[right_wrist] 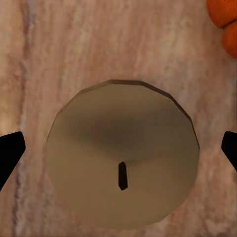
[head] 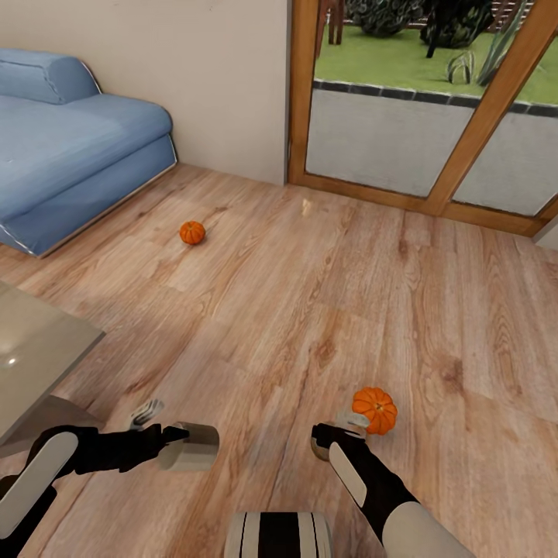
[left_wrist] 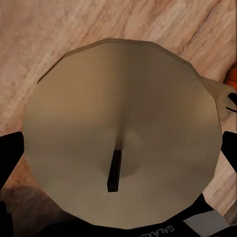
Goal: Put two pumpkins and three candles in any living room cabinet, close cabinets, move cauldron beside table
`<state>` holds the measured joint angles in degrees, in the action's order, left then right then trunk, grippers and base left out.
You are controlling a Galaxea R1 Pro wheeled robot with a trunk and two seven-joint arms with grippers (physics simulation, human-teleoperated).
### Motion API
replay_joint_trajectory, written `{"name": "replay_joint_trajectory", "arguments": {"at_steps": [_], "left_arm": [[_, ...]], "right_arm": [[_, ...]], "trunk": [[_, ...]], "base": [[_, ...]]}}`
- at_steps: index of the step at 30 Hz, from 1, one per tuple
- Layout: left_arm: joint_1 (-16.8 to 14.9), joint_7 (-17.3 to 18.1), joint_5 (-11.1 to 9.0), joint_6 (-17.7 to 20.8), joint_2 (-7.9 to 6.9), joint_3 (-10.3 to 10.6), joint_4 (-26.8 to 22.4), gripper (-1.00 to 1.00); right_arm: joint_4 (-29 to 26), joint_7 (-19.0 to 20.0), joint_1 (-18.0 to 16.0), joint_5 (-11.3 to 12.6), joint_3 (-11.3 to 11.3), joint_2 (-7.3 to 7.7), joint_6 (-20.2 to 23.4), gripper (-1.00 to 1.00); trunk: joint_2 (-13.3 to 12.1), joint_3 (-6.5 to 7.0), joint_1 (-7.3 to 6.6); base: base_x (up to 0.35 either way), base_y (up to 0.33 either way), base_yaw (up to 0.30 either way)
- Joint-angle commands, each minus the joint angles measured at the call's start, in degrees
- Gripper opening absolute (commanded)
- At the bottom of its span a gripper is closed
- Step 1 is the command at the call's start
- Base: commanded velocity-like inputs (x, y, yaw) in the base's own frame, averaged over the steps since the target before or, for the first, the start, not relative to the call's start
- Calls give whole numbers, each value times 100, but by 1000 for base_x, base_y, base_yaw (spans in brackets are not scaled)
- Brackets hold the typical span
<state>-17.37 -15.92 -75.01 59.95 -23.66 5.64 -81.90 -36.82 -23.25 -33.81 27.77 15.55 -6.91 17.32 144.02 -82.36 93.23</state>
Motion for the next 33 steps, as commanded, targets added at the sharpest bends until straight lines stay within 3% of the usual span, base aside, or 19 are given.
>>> {"name": "replay_joint_trajectory", "arguments": {"at_steps": [1,14,29,33], "left_arm": [[-3,-60,-58,5,-5,7,-3,-100],[-3,-60,-58,5,-7,7,-5,-100],[-3,-60,-58,5,-7,10,-9,-100],[-3,-59,-58,5,-7,8,-5,-100]], "right_arm": [[-10,-49,-3,44,27,5,18,100],[90,-48,-11,42,27,6,-16,100],[147,-35,-12,27,33,-5,-178,100],[245,204,-18,-201,26,-15,-258,100]], "trunk": [[2,-4,-1],[10,-137,14],[10,-137,14],[10,-137,14]], "base": [[0,0,0],[0,0,0],[0,0,0],[0,0,0]]}}
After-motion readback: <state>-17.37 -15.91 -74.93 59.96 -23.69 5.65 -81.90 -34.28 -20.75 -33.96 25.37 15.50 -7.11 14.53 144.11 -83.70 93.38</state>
